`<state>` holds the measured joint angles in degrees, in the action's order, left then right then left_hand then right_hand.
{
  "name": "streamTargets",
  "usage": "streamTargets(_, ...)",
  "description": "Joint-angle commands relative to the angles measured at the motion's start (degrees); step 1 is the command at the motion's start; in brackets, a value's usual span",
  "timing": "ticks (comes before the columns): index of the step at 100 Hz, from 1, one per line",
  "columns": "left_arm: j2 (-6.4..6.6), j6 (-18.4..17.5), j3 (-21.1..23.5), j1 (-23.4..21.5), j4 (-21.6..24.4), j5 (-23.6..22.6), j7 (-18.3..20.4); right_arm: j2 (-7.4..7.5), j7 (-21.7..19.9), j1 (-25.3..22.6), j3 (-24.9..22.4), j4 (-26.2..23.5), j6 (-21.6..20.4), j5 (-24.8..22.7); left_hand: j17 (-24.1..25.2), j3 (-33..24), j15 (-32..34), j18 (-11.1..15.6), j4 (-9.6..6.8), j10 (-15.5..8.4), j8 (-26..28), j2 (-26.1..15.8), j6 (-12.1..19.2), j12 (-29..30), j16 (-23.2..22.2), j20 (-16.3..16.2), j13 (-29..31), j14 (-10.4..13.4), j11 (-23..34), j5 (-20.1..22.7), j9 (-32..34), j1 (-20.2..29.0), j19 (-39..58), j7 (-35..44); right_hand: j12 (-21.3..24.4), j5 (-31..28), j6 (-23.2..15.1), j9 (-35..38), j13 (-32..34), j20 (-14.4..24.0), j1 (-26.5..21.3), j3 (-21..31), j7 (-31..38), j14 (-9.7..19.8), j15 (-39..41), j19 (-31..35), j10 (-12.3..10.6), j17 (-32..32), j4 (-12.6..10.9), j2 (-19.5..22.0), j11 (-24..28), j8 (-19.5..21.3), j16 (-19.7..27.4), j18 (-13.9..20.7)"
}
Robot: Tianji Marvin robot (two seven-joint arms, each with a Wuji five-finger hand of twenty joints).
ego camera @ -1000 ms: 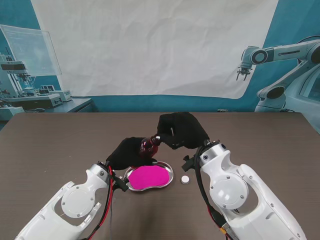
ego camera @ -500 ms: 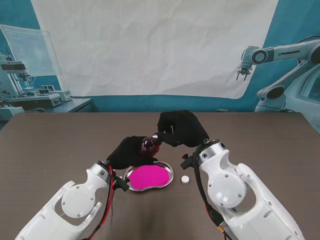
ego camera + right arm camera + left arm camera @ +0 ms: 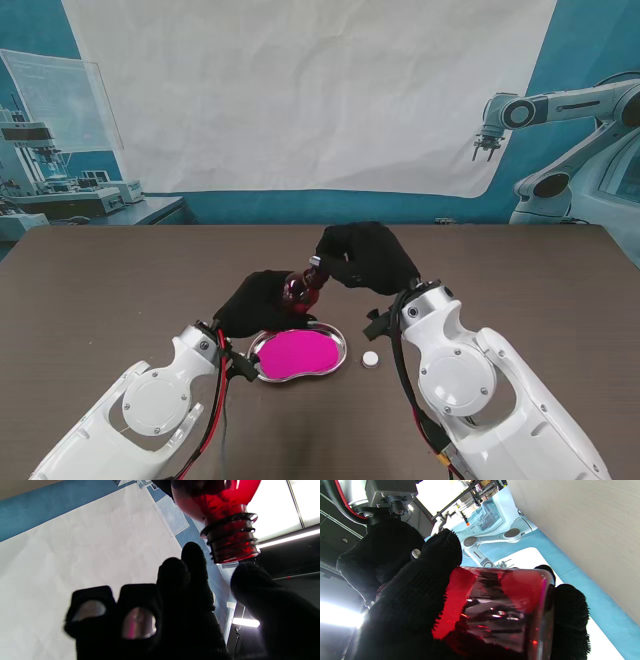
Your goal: Collect the cotton balls from the tray into a sample bottle
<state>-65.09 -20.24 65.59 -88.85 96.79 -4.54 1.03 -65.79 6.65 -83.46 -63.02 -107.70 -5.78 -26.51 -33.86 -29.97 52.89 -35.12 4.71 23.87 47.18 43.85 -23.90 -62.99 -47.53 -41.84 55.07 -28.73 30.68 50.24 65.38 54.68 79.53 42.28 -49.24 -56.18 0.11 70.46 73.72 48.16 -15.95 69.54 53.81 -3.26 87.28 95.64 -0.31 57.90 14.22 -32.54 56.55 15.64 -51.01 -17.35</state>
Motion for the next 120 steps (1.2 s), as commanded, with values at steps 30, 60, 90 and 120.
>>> streamTargets(30, -0.3, 0.3, 0.6, -0.5, 0.9, -0.1, 0.9, -0.21, 0.0, 0.0, -0.2, 0.3, 0.3, -1.4, 0.3, -19.7, 3.4, 5.5, -1.03, -2.3, 1.2, -26.8, 8.6, -0.5, -1.4, -2.2, 1.6, -0.9, 0.4, 9.1, 3.1, 15.8, 5.4, 10.0, 0.0, -0.8, 0.5, -0.1, 1.4, 1.1, 3.8, -3.3, -6.5, -0.6, -0.5, 2.1, -0.1, -0.1, -5.2, 1.2, -1.4, 7.5, 0.7, -1.5)
streamTargets(60, -0.22, 0.4, 1.5, -1.8, 1.2, -0.5, 0.7, 0.42, -1.1, 0.5, -3.3, 1.9, 3.1, -5.1, 0.3, -19.7, 3.4, 5.4, -1.0, -2.2, 1.2, -26.7, 8.5, -0.6, -1.4, -2.2, 1.5, -1.0, 0.4, 9.0, 3.1, 15.9, 5.4, 10.0, 0.0, 10.7, 0.5, -5.7, 1.6, 0.5, 0.5, -0.7, -10.2, 2.0, -2.2, 1.6, -1.7, -0.6, -4.3, -10.1, -0.9, 6.8, 1.6, 1.2)
streamTargets(90, -0.09, 0.3, 2.2, -3.0, 1.8, -1.2, 0.7, 2.12, -4.5, -1.6, -6.2, 6.4, -0.1, -11.2, 0.3, -19.7, 3.4, 5.5, -1.01, -2.3, 1.3, -26.7, 8.6, -0.6, -1.5, -2.1, 1.5, -1.0, 0.4, 9.1, 3.2, 15.8, 5.4, 10.0, -1.3, 11.9, -2.0, -9.9, 1.8, 0.0, -8.2, 6.3, -8.3, 5.4, -3.6, 0.5, -3.9, -1.3, 3.1, -29.1, 2.2, 6.0, 2.3, 3.5)
streamTargets(120, -0.15, 0.6, 2.5, -3.9, 2.1, -1.6, 0.2, 3.34, -1.9, -1.7, -4.0, 14.2, -6.7, -20.8, 0.3, -19.7, 3.4, 5.5, -1.01, -2.3, 1.3, -26.8, 8.5, -0.6, -1.5, -2.2, 1.5, -1.0, 0.4, 9.1, 3.2, 15.8, 5.4, 10.0, -6.1, 7.1, -5.3, -3.8, 1.8, -0.3, -6.7, 8.2, -8.2, 6.9, 0.1, 0.3, -6.5, 1.8, -1.3, -36.2, 7.9, 6.1, 0.2, 2.8)
